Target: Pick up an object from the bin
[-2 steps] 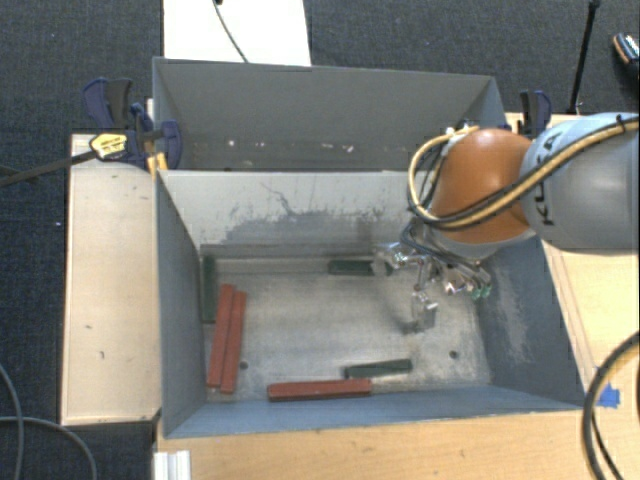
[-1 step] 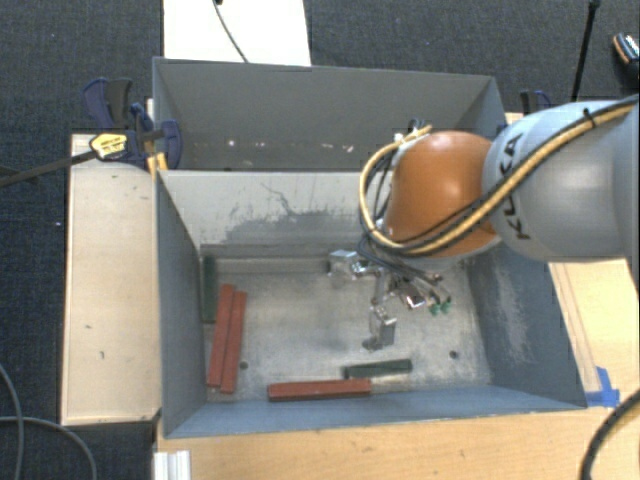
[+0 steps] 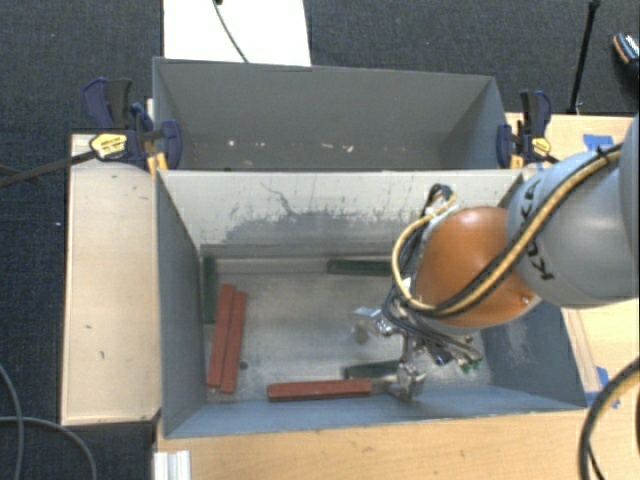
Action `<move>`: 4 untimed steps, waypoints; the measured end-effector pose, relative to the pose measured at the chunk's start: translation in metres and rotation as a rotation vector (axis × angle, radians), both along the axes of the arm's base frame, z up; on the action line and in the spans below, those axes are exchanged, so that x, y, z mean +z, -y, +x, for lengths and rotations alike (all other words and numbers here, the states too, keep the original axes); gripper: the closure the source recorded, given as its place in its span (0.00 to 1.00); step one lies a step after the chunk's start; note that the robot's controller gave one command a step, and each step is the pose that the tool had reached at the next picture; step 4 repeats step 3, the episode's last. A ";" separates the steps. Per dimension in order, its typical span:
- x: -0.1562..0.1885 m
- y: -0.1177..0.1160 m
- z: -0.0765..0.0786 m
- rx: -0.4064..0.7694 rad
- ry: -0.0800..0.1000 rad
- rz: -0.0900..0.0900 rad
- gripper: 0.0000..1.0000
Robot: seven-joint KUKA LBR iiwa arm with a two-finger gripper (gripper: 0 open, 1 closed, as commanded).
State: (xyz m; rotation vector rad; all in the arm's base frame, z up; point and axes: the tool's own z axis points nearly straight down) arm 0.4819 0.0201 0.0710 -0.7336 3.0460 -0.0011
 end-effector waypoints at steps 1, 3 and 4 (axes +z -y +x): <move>0.000 -0.001 0.000 0.002 0.000 0.001 1.00; 0.168 0.022 -0.001 0.014 -0.001 -0.002 1.00; 0.168 0.022 -0.001 0.014 -0.001 -0.002 1.00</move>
Offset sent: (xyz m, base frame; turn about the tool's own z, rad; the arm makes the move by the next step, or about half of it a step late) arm 0.0000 0.0000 0.0000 0.0000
